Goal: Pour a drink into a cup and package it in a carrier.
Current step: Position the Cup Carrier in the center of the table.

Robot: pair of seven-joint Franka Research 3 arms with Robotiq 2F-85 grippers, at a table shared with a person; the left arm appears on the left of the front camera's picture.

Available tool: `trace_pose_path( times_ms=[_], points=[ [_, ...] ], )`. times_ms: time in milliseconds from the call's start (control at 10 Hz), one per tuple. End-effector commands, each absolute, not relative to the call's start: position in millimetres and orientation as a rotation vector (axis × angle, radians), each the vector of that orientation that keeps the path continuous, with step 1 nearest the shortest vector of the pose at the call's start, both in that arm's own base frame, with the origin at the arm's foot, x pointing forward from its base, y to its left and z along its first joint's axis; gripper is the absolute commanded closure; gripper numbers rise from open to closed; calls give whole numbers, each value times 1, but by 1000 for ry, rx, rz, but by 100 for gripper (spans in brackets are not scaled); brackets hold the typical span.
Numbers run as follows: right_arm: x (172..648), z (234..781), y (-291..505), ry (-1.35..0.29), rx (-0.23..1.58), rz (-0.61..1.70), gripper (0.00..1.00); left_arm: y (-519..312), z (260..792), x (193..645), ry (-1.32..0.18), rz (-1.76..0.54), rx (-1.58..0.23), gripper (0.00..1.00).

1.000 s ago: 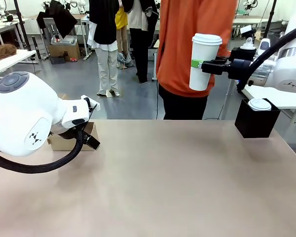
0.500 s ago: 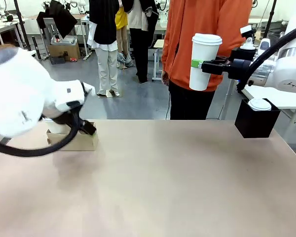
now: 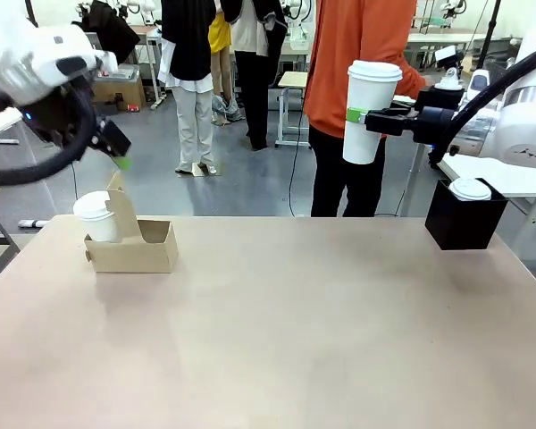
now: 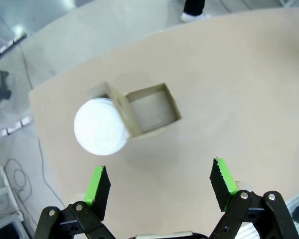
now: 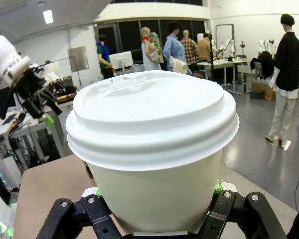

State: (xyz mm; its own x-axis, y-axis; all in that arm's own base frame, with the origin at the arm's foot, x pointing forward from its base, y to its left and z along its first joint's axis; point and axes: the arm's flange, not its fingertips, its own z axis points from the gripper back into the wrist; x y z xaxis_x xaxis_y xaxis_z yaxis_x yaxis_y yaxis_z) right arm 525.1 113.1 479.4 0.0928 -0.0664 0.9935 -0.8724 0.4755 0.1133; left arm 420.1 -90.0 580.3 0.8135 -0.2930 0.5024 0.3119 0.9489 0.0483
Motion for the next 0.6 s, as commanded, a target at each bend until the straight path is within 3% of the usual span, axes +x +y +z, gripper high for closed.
trace_pose_path(
  times_ms=[0,500],
  points=[
    [526,484,115,-1368,913,751,20,-91,575,456,-503,-228,-26,0],
    [526,484,115,-1368,913,751,20,-91,519,517,-395,-139,32,0]
  ],
)
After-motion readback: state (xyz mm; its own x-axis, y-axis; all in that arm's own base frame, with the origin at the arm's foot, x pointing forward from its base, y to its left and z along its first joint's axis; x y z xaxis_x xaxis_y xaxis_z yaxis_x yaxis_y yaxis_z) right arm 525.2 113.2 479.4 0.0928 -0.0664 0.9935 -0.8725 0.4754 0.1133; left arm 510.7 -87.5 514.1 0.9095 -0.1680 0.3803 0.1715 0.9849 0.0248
